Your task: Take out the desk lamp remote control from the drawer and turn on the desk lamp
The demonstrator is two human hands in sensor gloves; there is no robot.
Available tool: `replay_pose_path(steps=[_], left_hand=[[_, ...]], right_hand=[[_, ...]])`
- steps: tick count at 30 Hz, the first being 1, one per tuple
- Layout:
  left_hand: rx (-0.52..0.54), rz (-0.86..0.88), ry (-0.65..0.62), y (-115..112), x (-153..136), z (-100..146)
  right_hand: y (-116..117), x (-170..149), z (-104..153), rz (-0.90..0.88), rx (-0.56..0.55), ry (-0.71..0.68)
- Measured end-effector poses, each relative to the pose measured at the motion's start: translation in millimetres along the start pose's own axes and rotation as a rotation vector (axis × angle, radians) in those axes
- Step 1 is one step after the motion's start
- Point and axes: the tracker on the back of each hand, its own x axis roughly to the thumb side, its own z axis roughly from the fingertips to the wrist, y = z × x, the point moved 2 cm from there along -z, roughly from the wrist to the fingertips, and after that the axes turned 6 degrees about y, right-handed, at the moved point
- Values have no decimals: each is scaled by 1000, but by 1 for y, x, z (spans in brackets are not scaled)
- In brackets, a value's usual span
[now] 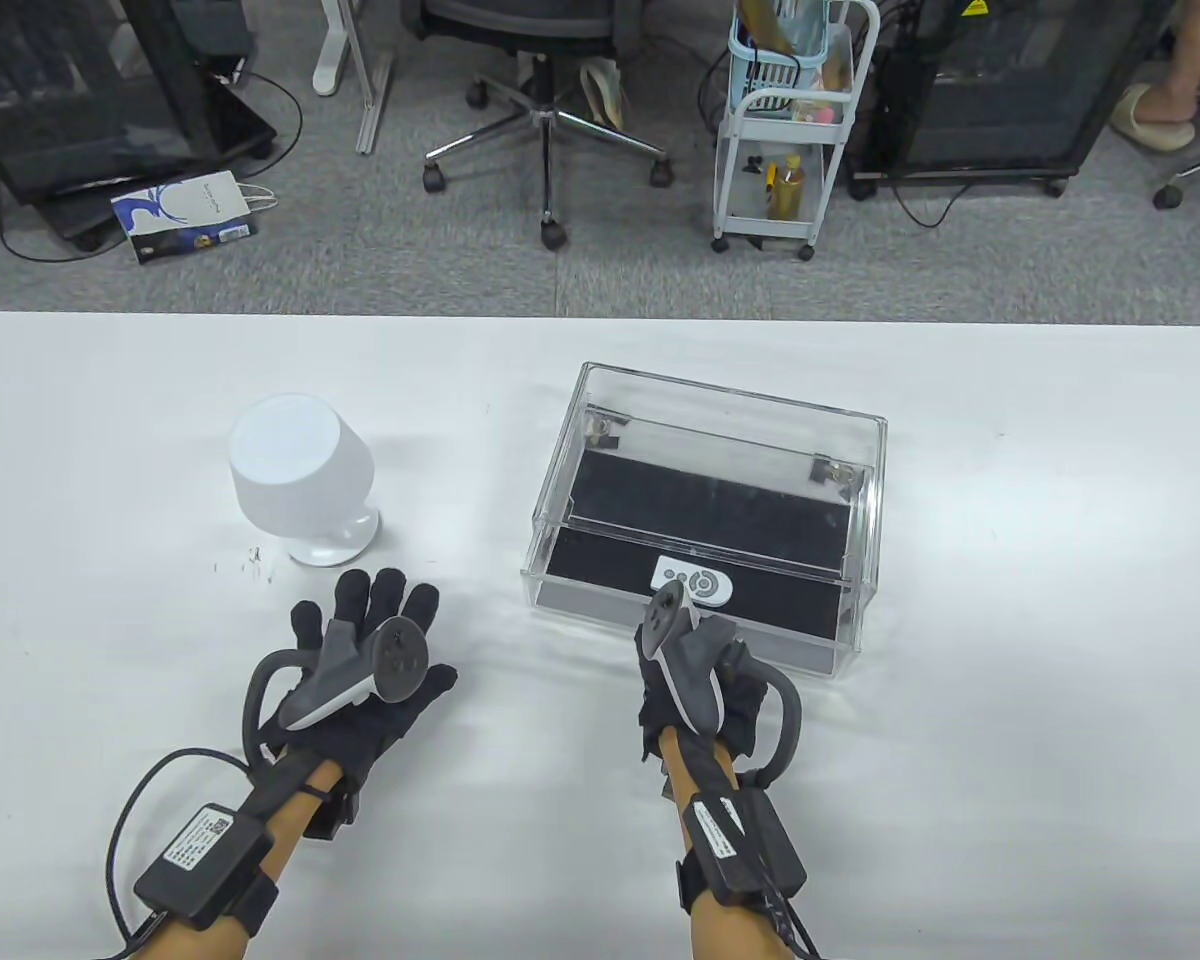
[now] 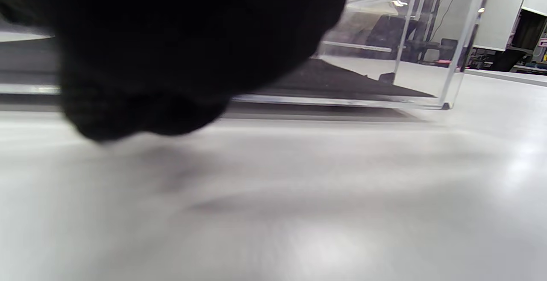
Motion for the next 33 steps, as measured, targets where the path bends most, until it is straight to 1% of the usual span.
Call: replay_pose_path(steps=[4, 8, 9, 10, 14, 16, 17, 18, 20, 22, 23, 24, 25, 26, 28, 30, 33], left_hand=[[8, -5, -5, 2, 2, 3], [13, 1, -6, 4, 2, 4], [12, 0, -5, 3, 1, 4], [13, -2, -4, 4, 1, 4], [8, -1, -2, 3, 1, 3], [3, -8, 0, 1, 1, 2], [1, -12, 1, 1, 1, 2], [0, -14, 2, 0, 1, 2], [-2, -14, 2, 0, 1, 1], [-4, -12, 2, 0, 1, 1], [-7, -9, 2, 0, 1, 1], [-10, -6, 2, 0, 1, 0], [-13, -5, 1, -1, 1, 0], [-17, -6, 2, -2, 1, -1], [-27, -8, 3, -3, 0, -2], [-32, 1, 3, -3, 0, -2], [-30, 6, 3, -2, -1, -3]], right_hand=[[1, -5, 22, 76, 13, -63], [-1, -9, 27, 110, 105, -57], [-9, -9, 28, 107, 103, -68], [-21, -10, 30, 81, 52, -90], [-64, -8, 28, -30, -85, -151], [-78, -5, 19, -90, -109, -208], [-81, -2, 13, -104, -79, -228], [-80, 2, 4, -101, -27, -268], [-72, 7, -14, -89, 102, -245], [-61, 13, -31, -105, 199, -285], [-54, 15, -41, -83, 258, -251], [-48, 18, -48, -56, 285, -231], [-44, 20, -52, -31, 289, -229], [-38, 24, -57, 33, 296, -219], [-29, 30, -63, 109, 292, -212], [-19, 36, -67, 160, 329, -199], [-8, 44, -68, 192, 354, -197]])
